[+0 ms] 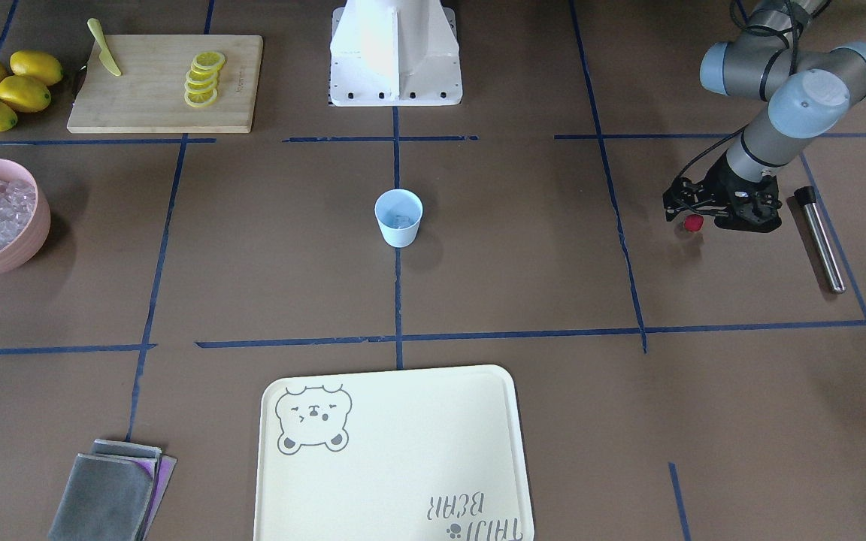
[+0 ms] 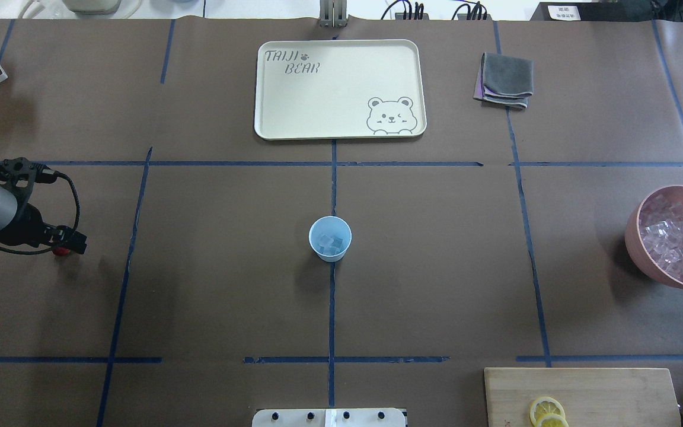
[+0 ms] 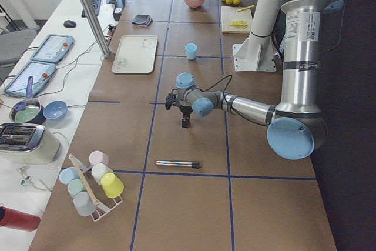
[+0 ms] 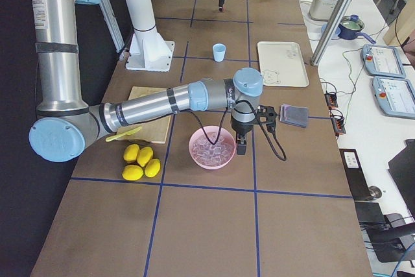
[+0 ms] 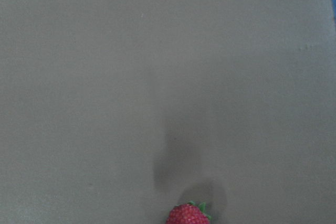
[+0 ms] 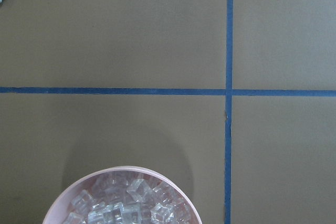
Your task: Mash ice and strawberries in cup
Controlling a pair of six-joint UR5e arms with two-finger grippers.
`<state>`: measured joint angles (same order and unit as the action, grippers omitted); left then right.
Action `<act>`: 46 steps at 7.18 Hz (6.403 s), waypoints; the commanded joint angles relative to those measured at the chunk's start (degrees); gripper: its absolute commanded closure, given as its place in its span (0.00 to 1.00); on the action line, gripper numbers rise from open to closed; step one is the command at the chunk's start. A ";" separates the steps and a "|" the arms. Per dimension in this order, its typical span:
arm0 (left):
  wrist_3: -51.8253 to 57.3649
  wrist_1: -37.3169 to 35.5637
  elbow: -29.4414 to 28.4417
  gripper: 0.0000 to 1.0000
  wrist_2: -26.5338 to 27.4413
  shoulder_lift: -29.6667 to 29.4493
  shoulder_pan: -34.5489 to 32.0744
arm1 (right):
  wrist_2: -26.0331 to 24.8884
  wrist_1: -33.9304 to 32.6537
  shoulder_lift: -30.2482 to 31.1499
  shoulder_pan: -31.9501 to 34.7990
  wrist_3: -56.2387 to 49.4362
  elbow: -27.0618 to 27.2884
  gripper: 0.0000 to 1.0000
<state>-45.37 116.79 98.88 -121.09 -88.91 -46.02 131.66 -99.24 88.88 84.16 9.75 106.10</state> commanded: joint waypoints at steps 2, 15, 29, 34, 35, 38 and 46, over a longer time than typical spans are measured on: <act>-0.06 0.10 -1.59 0.02 0.07 -0.92 0.31 | 0.00 0.10 -0.02 -0.14 0.18 -0.27 0.00; -38.16 -1.04 4.30 1.00 -4.26 -30.67 12.23 | 0.26 0.45 0.06 -0.32 0.36 -0.97 0.00; -40.41 -0.51 -0.80 0.24 20.46 -37.22 20.35 | 0.35 0.54 -0.02 -0.49 0.36 -2.38 0.00; -40.15 -1.74 6.11 0.01 22.22 -28.05 14.93 | 0.26 0.63 -0.11 -0.67 0.36 -2.39 0.00; -32.05 -1.74 6.93 0.01 21.69 -23.12 11.68 | 0.35 0.54 -0.29 -0.58 0.36 -2.04 0.00; -10.44 -1.92 10.10 0.01 14.44 -6.86 1.16 | 0.35 0.63 -0.29 -0.58 0.27 -2.12 0.00; 22.08 -1.30 -26.27 0.01 -7.05 -10.67 -24.91 | 0.52 0.45 -0.20 -0.58 0.62 -2.21 0.00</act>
<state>-23.62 115.43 75.65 -128.02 -98.36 -70.81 132.07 -98.72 88.61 83.54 10.31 103.75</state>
